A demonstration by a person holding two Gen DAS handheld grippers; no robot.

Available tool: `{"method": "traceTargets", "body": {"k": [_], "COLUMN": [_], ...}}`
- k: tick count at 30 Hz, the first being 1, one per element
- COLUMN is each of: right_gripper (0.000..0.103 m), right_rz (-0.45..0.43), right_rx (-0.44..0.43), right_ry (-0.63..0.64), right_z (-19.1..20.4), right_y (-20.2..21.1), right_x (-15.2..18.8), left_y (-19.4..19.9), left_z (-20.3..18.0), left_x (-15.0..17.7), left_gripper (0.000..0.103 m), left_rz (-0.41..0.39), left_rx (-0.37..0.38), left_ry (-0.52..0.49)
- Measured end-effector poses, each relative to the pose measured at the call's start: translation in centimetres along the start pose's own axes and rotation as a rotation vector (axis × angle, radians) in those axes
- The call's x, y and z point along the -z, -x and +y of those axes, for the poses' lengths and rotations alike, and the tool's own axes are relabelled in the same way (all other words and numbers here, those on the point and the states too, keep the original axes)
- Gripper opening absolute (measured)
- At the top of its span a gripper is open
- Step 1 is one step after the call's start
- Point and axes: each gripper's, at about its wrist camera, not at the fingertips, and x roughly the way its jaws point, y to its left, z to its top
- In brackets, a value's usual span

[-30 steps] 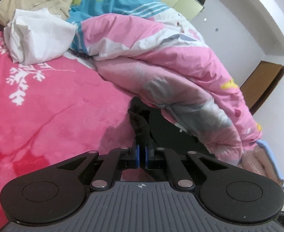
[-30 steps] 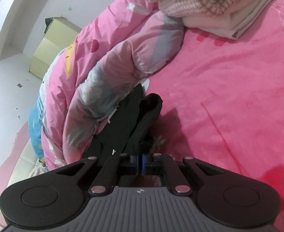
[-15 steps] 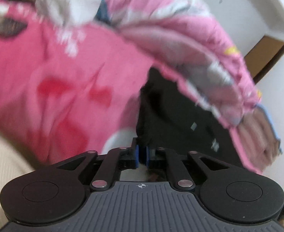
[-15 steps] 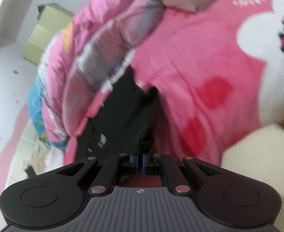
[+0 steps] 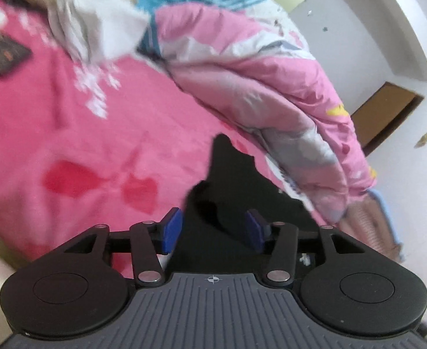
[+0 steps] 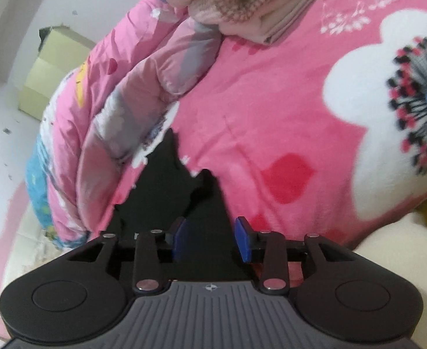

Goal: Fold clothes

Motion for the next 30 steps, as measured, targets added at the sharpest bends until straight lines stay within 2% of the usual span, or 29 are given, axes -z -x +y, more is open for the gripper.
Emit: {"method": "traceTargets", "body": {"k": [4, 6, 18, 30], "right_gripper": [0.045, 0.048, 0.049, 0.049], "right_rz": [0.042, 0.064, 0.149, 0.17], "right_rx": [-0.044, -0.058, -0.099, -0.124], "right_ry": [-0.019, -0.025, -0.078, -0.115], "right_z": [0.7, 1.0, 0.7, 0.0], "right_y": [-2.3, -3.3, -7.3, -8.0], "right_x": [-0.7, -1.1, -2.1, -2.0], "left_y": [-3.3, -4.3, -6.4, -7.1], "left_z": [1.1, 1.2, 1.3, 1.4], "left_x": [-1.3, -1.7, -2.7, -3.1], "left_gripper": [0.048, 0.048, 0.048, 0.048], "left_rz": [0.072, 0.091, 0.142, 0.184], "left_rx": [0.057, 0.061, -0.005, -0.027], "left_ry": [0.112, 0.135, 0.131, 0.132]}}
